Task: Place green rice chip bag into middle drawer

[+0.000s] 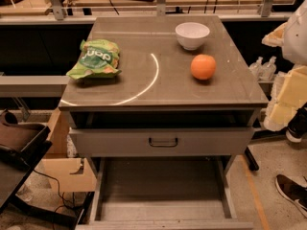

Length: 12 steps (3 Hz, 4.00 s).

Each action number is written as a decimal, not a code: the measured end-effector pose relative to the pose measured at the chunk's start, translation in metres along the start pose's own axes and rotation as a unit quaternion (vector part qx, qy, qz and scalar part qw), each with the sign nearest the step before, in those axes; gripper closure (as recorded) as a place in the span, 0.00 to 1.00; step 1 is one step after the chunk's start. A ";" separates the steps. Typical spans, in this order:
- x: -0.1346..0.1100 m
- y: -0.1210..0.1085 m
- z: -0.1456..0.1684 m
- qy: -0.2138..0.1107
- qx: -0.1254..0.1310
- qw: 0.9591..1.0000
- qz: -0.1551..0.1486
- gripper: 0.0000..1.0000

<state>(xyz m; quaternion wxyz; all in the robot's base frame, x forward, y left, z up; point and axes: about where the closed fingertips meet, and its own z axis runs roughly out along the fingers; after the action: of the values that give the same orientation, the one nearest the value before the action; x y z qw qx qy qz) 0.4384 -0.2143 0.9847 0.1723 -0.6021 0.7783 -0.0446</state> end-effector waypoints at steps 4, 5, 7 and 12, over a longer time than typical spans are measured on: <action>-0.088 -0.082 0.023 -0.133 0.088 0.985 0.065 0.00; -0.151 -0.129 0.031 -0.216 0.105 0.967 0.086 0.00; -0.196 -0.148 0.039 -0.269 0.106 0.951 0.105 0.00; -0.313 -0.161 0.175 -0.239 0.050 0.954 0.174 0.00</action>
Offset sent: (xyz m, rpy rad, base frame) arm 0.0035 -0.0061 0.0093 0.0368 -0.0787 -0.0663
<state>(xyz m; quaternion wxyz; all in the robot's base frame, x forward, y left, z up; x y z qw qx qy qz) 0.7109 0.0645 0.9325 0.3885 -0.4407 0.8040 0.0920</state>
